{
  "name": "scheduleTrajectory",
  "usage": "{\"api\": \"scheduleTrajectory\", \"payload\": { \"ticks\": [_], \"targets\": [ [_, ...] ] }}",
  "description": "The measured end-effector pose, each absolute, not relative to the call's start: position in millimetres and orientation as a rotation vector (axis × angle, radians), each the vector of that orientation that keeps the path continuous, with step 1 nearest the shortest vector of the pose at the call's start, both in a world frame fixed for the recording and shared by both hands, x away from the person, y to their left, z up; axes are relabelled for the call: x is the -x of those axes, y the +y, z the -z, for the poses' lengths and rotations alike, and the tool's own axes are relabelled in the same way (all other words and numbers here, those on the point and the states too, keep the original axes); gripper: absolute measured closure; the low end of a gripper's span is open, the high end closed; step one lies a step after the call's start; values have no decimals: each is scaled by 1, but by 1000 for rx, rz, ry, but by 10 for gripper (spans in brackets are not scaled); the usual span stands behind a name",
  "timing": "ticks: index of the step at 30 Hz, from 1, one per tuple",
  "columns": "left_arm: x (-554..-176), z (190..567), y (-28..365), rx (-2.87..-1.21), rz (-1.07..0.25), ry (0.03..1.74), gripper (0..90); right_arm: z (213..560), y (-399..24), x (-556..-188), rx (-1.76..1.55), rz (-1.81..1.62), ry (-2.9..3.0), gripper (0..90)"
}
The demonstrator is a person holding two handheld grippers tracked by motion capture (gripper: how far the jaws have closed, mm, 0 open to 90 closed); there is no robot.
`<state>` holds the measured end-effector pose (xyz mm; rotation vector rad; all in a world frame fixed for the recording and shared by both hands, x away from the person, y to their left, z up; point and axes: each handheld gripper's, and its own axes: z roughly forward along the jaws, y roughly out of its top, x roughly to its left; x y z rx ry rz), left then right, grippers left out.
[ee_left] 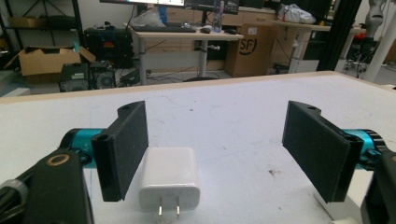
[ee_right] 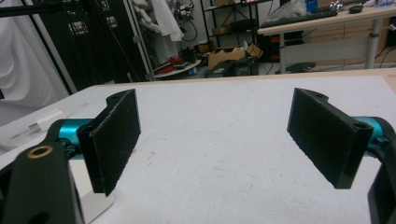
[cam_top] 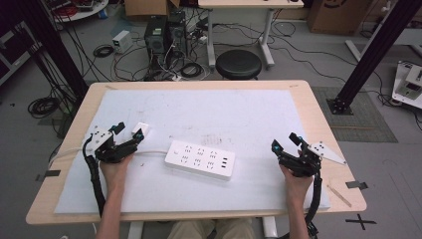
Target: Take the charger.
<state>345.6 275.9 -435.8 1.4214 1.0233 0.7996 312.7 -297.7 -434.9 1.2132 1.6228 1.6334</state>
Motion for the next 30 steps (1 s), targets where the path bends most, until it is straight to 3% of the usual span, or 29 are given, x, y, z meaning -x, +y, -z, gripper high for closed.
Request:
{"api": "scheduleTrajectory", "payload": {
  "ticks": [10,14,23,30],
  "targets": [
    [-347,434,278,-1435,-787,1060,226,435,-297,-313,-1201,-1625,1631,175],
    [-349,431,272,-1548,-757,1072,225,435,-296,-313,-1194,-1618,1642,175],
    [-354,417,279,-1631,-750,1142,226,434,-294,-314,-1205,-1597,1660,176],
    [-386,406,281,-1770,-648,1186,227,434,-293,-313,-1197,-1594,1669,175]
  ]
}}
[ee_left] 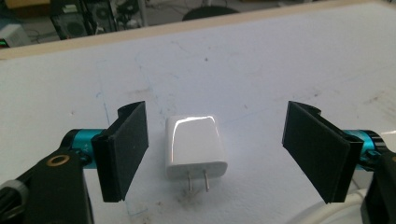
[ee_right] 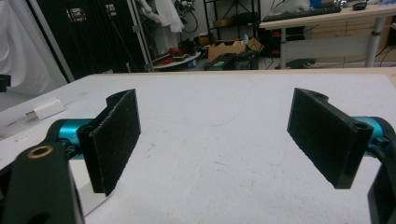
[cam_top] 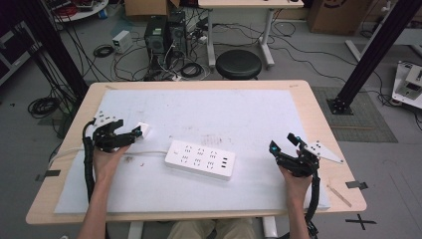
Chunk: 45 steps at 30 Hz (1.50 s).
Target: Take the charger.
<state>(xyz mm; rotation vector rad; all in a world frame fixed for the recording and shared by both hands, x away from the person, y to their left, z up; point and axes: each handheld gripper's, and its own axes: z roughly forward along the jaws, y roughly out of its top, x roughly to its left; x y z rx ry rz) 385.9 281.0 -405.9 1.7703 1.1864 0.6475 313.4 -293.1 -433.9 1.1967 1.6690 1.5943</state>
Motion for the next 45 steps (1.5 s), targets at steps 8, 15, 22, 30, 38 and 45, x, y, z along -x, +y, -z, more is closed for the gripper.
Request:
{"api": "scheduleTrajectory", "payload": {
  "ticks": [8,15,22,30,38,45],
  "targets": [
    [-410,414,273,-1884,-645,1250,246,434,-292,-314,-1208,-1582,1677,175],
    [-419,425,274,-1910,-607,1292,246,434,-292,-314,-1212,-1581,1678,175],
    [-425,436,268,-1973,-592,1319,246,434,-291,-314,-1206,-1573,1686,175],
    [-429,440,265,-1988,-613,1351,273,434,-289,-315,-1216,-1556,1698,175],
    [-430,441,264,-1999,-611,1365,298,434,-288,-315,-1203,-1544,1702,175],
    [-430,442,262,-2021,-602,1355,349,434,-288,-315,-1196,-1538,1708,175]
  ]
}}
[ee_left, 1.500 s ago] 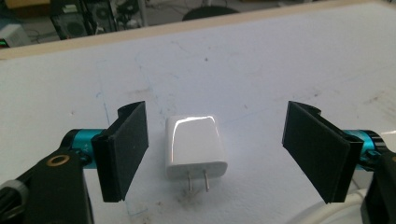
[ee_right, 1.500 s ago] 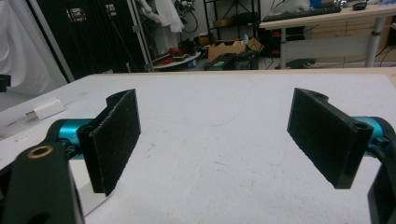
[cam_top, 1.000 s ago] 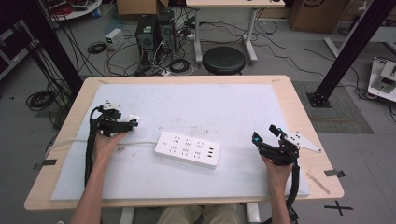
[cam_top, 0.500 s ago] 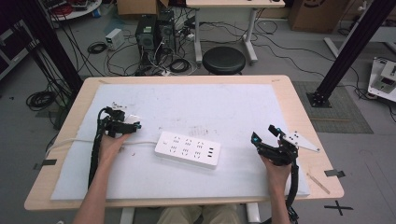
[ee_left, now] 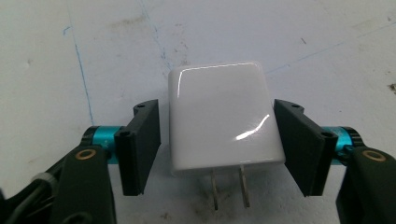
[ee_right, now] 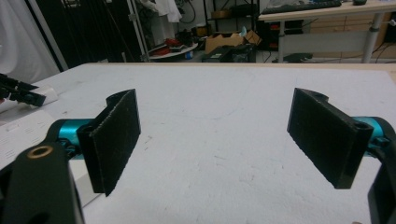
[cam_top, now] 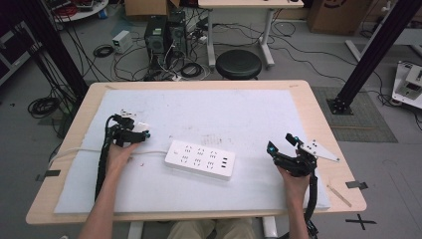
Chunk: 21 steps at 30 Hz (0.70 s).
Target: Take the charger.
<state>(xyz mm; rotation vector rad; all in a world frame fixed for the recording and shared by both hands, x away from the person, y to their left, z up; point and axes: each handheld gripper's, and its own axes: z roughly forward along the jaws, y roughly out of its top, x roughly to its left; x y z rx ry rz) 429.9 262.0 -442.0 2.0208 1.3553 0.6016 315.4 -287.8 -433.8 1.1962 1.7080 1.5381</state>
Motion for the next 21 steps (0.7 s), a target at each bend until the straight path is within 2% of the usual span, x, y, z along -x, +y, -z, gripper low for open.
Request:
{"api": "scheduleTrajectory", "payload": {
  "ticks": [9,21],
  "targets": [
    [-430,442,262,-2033,-589,1347,421,434,-287,-315,-1192,-1532,1705,175],
    [-429,442,261,-2025,-593,1356,425,434,-287,-315,-1194,-1538,1709,175]
  ]
}}
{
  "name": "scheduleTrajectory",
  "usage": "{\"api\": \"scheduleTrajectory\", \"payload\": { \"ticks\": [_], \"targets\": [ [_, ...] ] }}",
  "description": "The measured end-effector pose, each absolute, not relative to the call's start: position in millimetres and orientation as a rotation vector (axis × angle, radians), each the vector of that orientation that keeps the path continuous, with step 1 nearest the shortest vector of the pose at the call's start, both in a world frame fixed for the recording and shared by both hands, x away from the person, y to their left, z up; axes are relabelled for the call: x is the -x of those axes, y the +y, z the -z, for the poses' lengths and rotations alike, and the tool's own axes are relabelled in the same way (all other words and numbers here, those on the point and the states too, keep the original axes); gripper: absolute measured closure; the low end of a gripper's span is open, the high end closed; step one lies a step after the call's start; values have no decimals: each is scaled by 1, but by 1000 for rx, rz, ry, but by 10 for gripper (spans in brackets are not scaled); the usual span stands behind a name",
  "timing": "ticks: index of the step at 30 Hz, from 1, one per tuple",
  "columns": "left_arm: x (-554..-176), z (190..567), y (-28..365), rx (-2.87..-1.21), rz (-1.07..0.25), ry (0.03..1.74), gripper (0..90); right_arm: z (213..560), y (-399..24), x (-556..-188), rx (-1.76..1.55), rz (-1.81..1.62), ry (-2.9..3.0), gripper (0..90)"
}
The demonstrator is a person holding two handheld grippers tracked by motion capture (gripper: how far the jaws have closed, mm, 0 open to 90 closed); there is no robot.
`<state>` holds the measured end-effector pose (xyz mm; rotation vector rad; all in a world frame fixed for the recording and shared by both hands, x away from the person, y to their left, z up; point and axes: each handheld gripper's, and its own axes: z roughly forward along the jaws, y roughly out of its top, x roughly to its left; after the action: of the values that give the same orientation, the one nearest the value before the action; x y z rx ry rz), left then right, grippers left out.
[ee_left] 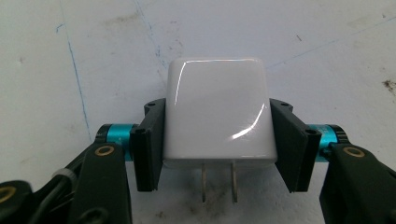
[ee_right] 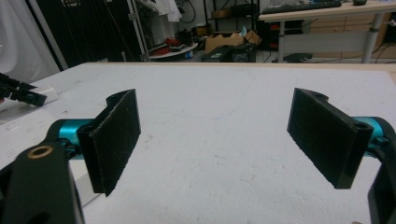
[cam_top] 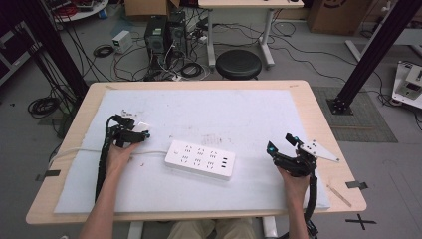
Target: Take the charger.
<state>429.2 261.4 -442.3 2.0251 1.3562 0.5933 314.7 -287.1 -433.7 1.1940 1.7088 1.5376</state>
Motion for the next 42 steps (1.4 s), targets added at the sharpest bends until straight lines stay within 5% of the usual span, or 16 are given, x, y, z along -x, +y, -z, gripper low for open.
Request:
{"api": "scheduleTrajectory", "payload": {
  "ticks": [42],
  "targets": [
    [-344,385,202,-1964,-746,958,425,433,-285,-315,-1193,-1541,1745,175]
  ]
}}
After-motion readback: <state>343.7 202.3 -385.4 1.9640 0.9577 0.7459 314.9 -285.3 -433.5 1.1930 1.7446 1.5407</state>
